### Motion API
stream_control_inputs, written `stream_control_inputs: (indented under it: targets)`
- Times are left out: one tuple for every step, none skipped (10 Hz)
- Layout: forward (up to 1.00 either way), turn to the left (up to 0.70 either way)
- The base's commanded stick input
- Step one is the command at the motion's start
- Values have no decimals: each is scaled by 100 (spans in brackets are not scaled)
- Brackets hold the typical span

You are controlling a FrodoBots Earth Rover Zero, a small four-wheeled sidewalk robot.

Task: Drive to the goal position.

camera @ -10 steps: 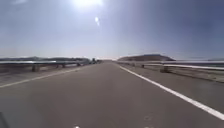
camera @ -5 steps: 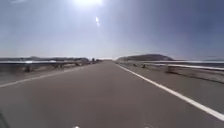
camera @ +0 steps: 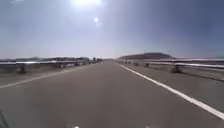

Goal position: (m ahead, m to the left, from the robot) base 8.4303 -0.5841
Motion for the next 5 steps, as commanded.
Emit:
stream_control_inputs:
  targets:
    - [100, 13]
    - [100, 0]
    - [100, 0]
    - [100, 0]
    - [100, 0]
